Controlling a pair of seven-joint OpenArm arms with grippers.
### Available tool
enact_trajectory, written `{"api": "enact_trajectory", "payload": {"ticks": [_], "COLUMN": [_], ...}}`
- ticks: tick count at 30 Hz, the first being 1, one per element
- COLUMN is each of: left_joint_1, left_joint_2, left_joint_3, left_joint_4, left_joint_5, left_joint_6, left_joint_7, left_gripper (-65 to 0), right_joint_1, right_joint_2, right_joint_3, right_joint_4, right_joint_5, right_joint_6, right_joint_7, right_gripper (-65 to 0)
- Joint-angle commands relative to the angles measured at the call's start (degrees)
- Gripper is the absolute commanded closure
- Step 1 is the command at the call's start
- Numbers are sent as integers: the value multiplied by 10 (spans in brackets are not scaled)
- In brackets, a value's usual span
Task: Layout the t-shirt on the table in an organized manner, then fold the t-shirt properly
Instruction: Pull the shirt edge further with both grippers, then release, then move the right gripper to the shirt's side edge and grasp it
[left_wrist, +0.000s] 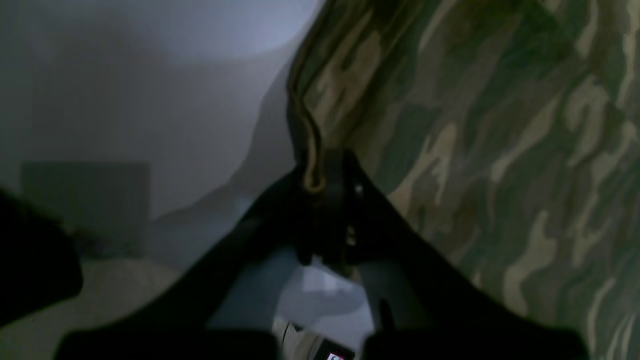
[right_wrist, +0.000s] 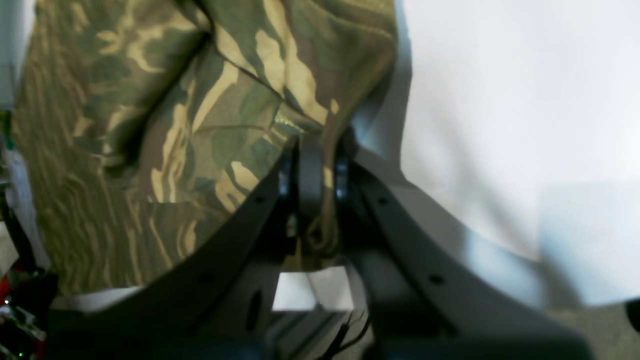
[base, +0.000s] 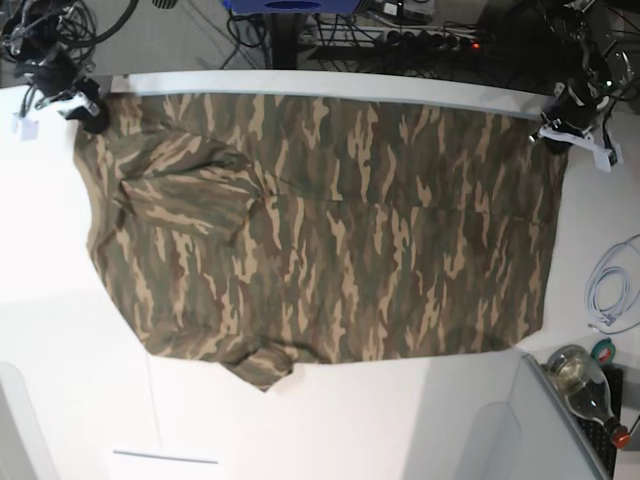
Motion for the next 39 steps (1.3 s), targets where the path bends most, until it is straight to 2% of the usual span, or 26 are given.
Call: {"api": "enact_trajectory", "payload": {"ticks": [1, 16, 18, 20, 21, 23, 24, 26, 28, 30, 32, 34, 39], "left_joint_1": [4, 0, 1, 3, 3, 4, 4, 4, 4, 5, 11, 18, 13], "left_joint_2": [-10, -9, -10, -11, -11, -11, -11, -10, -10, -10, -10, -10, -13], "left_joint_3": [-4, 0, 0, 0, 0, 0, 0, 0, -1, -4, -6, -20, -100], "left_joint_4": [9, 13, 13, 14, 14, 14, 14, 14, 18, 34, 53, 80, 111], "left_joint_5": [-2, 0, 2, 2, 2, 2, 2, 2, 0, 0, 0, -2, 2], "left_joint_6": [0, 0, 0, 1, 2, 2, 2, 2, 2, 2, 2, 2, 2], "left_joint_7": [-11, -10, -9, -9, -9, -9, -8, -8, -8, -8, -8, -8, -8], "left_gripper": [0, 0, 0, 0, 0, 0, -31, -189, -308, -375, -405, -405, -406], "right_joint_1": [-8, -23, -23, -24, -24, -27, -31, -35, -36, -34, -31, -19, 50], "right_joint_2": [7, 5, -9, -20, -28, -37, -41, -50, -64, -65, -64, -54, 4], "right_joint_3": [2, 4, 14, 44, 51, 52, 52, 56, 70, 78, 80, 77, 67], "right_joint_4": [9, 13, 14, 30, 43, 72, 85, 113, 141, 158, 165, 165, 129], "right_joint_5": [-3, -2, 10, 16, 14, 14, 14, 19, 19, 15, 15, 14, 13], "right_joint_6": [-4, -5, -5, -5, -5, -5, -5, -5, -4, -4, -5, -5, -6], "right_joint_7": [-1, -1, 2, -1, -1, -1, -1, -1, 0, 0, 2, 4, 3], "right_gripper": [0, -2, -3, -41, -80, -198, -251, -342, -351, -350, -350, -351, -354]}}
